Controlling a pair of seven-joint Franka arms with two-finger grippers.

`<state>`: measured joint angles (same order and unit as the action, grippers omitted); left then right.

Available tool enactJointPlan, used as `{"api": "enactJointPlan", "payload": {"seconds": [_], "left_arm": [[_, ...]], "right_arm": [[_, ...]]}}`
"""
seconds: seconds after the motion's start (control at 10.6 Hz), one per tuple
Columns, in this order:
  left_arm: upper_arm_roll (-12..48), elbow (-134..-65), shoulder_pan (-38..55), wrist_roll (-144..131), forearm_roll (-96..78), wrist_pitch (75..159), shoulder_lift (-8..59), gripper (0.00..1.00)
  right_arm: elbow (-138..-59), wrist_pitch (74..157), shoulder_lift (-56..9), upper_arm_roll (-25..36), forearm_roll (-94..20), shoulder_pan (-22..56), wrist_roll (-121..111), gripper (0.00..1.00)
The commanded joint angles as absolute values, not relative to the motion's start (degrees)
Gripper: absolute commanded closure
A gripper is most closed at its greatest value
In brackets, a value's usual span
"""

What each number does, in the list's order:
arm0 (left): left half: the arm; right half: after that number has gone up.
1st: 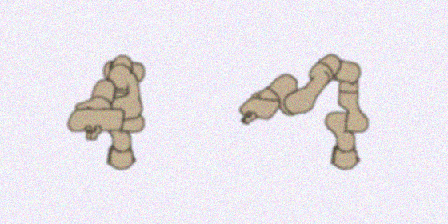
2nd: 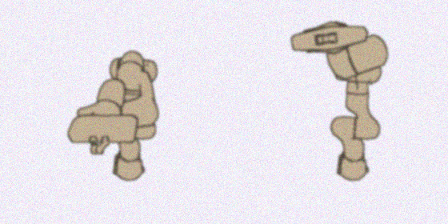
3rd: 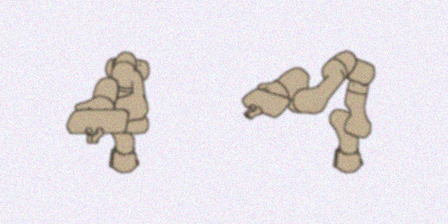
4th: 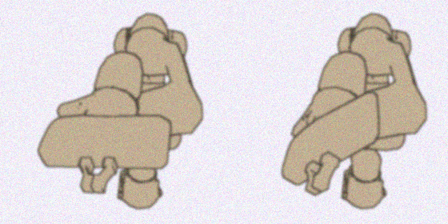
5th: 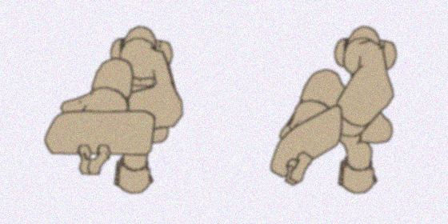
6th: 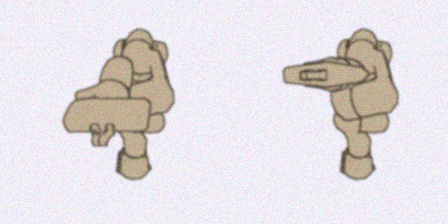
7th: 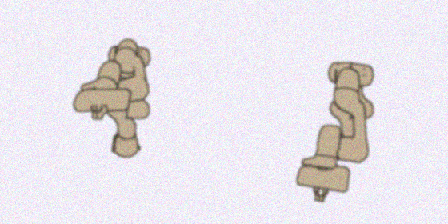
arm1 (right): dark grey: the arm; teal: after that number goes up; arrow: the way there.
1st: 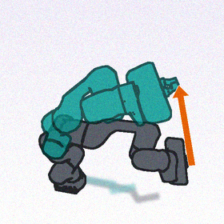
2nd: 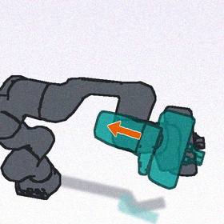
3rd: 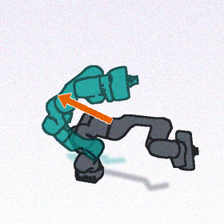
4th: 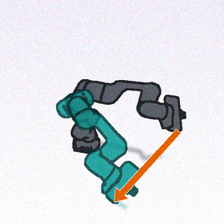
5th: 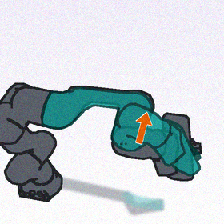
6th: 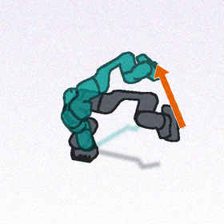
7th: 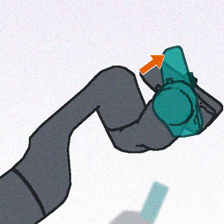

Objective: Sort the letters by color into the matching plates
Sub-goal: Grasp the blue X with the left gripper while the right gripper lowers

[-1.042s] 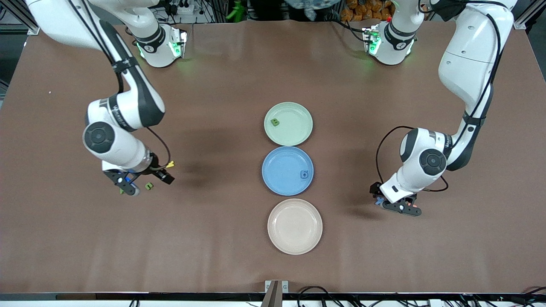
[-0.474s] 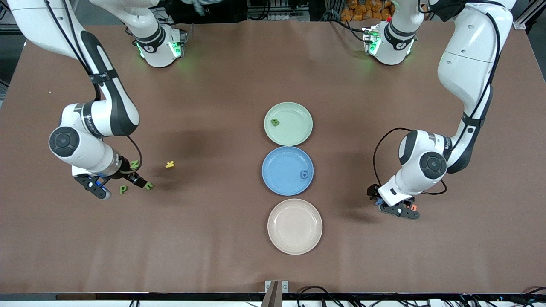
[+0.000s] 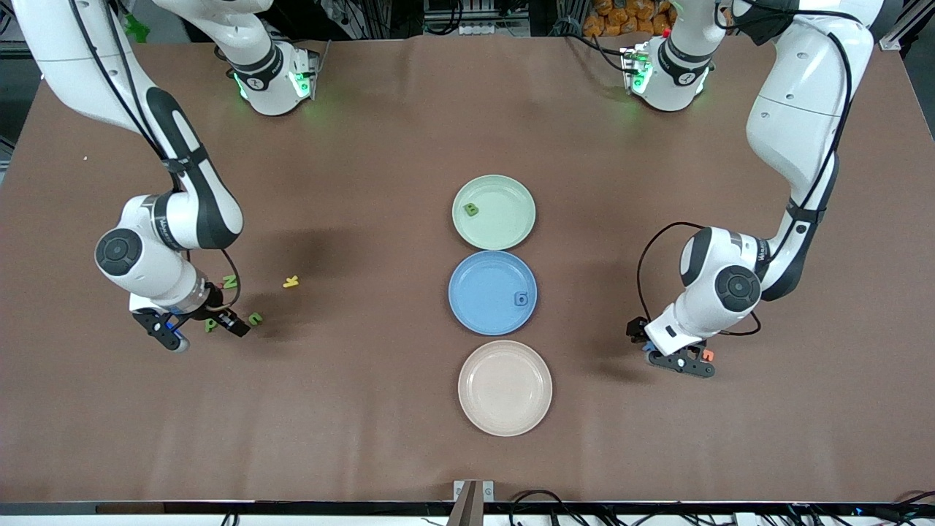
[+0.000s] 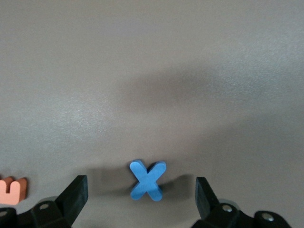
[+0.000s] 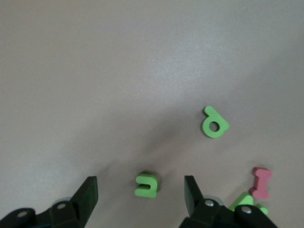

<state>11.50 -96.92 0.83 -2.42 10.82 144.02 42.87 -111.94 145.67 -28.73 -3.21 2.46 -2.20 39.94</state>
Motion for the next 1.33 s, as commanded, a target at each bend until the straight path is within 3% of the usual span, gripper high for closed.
{"api": "enactJointPlan", "payload": {"seconds": [0.0,0.19,0.28,0.38,0.95,1.23], "left_arm": [[11.60,-95.45,0.97,-0.53,9.05,143.09,43.59,0.00],[11.60,-95.45,0.97,-0.88,8.88,143.09,43.59,0.03],[11.60,-95.45,1.40,-2.88,8.18,143.09,43.59,0.47],[11.51,-95.54,2.62,-7.86,7.48,143.09,43.59,0.99],[11.43,-95.71,3.34,-10.46,8.09,143.09,43.59,1.00],[11.51,-95.54,3.25,-10.72,7.56,143.09,42.98,1.00]], "right_arm": [[-110.30,148.78,-31.54,-3.43,-3.77,-2.20,38.23,0.34],[-110.39,148.89,-32.25,-3.43,-3.69,-1.76,38.23,0.37],[-110.48,148.89,-32.78,-3.43,-3.60,-1.50,38.15,0.37],[-110.83,148.89,-32.96,-3.34,-3.52,-1.32,38.14,0.37],[-112.94,147.74,-32.96,-3.25,-2.90,-1.05,33.31,0.40],[-112.94,147.83,-33.22,-3.25,-2.64,-0.97,33.22,0.48]]}}
